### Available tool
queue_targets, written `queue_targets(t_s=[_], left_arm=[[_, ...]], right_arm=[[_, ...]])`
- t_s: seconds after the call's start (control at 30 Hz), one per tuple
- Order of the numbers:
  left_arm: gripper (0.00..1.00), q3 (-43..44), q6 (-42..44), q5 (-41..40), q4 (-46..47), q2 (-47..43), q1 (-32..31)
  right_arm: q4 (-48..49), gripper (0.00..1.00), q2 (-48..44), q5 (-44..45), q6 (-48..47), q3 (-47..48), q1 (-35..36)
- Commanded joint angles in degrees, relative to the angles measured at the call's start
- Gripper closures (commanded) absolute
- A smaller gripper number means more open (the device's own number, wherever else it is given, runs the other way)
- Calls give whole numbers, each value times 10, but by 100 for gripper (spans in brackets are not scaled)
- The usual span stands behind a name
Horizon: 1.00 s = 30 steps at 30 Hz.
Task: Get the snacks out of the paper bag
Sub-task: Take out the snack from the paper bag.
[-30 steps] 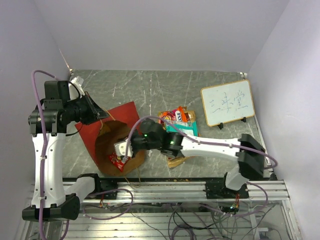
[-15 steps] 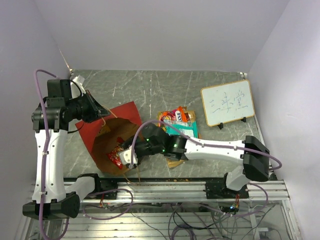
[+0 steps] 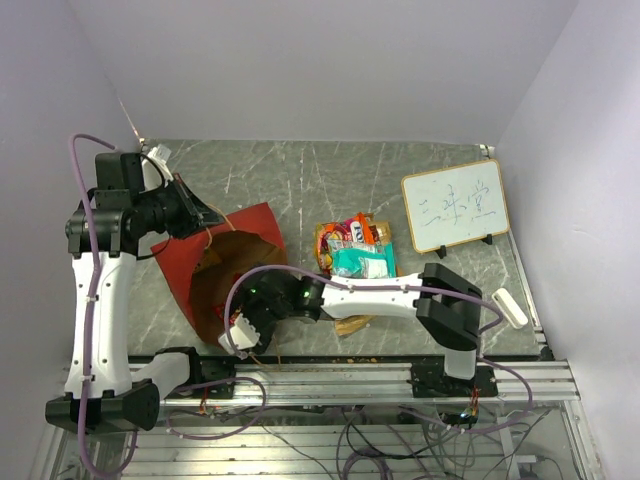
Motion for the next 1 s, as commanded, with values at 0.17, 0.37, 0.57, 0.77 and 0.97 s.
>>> queue_targets(t_s=[0.17, 0.37, 0.57, 0.77, 0.97], left_arm=[[93, 25, 23, 30, -2, 7, -2], [93, 4, 18, 46, 16, 4, -2], [93, 4, 28, 57, 10, 20, -2], [93, -16, 18, 60, 29, 16, -2], [93, -2, 18, 55, 30, 28, -2]], right_arm=[[-24, 30, 62, 13, -43, 51, -1], [7, 32, 98, 44, -25, 44, -4], [22, 46, 113, 64, 5, 32, -12], [42, 67, 113, 76, 35, 21, -15], [44, 91, 84, 78, 45, 17, -17]])
